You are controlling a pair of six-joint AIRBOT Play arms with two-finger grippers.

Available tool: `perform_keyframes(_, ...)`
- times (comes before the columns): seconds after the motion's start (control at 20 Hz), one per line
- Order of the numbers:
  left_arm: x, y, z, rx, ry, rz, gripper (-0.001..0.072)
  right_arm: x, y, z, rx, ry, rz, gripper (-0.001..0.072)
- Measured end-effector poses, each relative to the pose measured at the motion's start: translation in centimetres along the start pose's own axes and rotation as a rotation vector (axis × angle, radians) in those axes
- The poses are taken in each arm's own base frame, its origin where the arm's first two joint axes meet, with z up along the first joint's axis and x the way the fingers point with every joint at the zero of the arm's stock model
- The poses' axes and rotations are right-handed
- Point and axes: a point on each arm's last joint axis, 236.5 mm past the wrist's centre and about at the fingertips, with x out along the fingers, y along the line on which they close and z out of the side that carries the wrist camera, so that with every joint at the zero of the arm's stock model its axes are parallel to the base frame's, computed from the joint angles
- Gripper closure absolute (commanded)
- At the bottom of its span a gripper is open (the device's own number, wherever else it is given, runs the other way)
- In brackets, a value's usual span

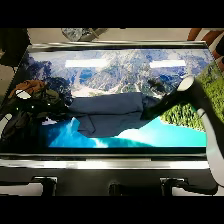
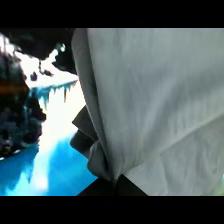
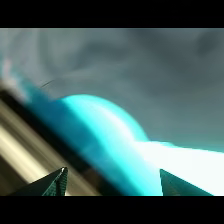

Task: Fold the shirts.

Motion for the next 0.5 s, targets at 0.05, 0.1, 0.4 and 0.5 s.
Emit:
perform_keyframes(0.05, 0.0, 0.0, -0.1, 0.004, 0.005, -0.002, 0.0676, 2.6, 1.4, -1.1, 0.039, 0.019, 0.052, 0.0029)
perform_keyframes(0.1, 0.0, -0.1, -0.2, 0.010, 0.009, -0.003, 0.0676, 4.8, 2.7, -1.6, 0.081, 0.015, 0.094, 0.0029)
perform_keyframes(0.4, 0.0, -0.2, -0.5, 0.022, 0.022, -0.008, 0.0676, 12.3, 6.4, 0.0, 0.344, -0.135, 0.139, 0.0033)
perform_keyframes(0.5, 0.0, -0.2, -0.5, 0.030, 0.023, -0.008, 0.0676, 13.2, 7.0, 1.6, 0.418, -0.206, 0.137, 0.0045)
